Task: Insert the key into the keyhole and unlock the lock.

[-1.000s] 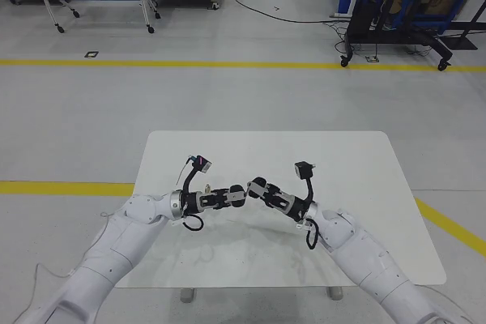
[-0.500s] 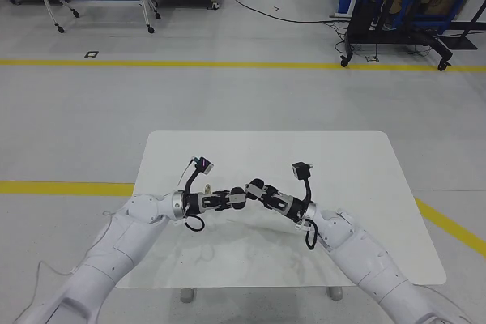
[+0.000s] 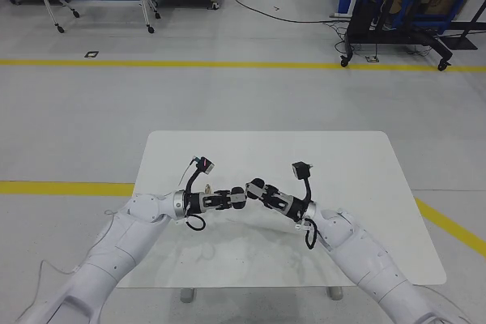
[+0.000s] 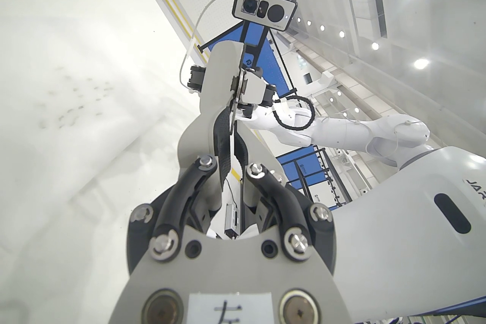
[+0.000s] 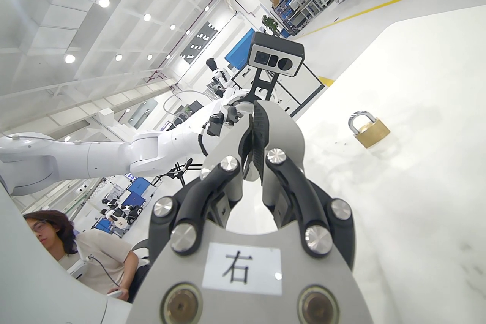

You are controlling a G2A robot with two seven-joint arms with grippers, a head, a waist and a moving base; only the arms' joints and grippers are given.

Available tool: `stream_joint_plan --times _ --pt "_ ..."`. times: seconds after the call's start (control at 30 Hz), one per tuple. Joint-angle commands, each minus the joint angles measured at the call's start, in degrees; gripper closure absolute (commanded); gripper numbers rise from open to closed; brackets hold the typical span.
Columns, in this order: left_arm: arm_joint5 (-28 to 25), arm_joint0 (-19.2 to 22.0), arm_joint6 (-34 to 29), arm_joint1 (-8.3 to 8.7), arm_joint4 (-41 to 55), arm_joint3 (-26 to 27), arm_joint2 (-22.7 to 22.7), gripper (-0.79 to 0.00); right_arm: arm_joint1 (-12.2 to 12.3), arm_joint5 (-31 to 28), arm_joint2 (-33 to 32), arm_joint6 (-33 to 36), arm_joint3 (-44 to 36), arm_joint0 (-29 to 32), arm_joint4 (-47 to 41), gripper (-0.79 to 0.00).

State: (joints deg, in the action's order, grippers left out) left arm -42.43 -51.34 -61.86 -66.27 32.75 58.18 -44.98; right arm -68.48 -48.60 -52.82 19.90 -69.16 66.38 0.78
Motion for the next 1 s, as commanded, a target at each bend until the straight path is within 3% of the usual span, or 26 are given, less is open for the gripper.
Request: stream_joint_plan --times 0.0,0.53,0.73,0.9,0.97 --pt "-0.05 -0.04 0.05 -0.04 -0.12 -0.02 -0.06 0.000 -0.04 0.02 -0.13 0.09 -0.06 0.06 0.02 -0.785" --pt "-0.27 -0.11 0.27 1.12 -5.71 2.65 -0.55 0.000 0.14 0.65 -0.75 0.47 -0.66 -0.04 2.60 -0.785" --pt "5.07 0.76 -5.07 2.65 -11.85 5.95 0.17 0.000 3.30 -7.88 -6.76 13.69 -0.41 0.04 2.80 -0.785" --pt "7.51 0.62 -7.51 3.36 -12.98 9.54 1.34 0.000 5.45 -4.73 -9.08 24.51 -4.35 0.98 3.59 -0.733" --pt "7.60 0.44 -7.61 3.62 -13.79 10.62 1.98 0.000 5.83 -3.64 -8.93 27.15 -5.43 1.21 1.42 -0.677"
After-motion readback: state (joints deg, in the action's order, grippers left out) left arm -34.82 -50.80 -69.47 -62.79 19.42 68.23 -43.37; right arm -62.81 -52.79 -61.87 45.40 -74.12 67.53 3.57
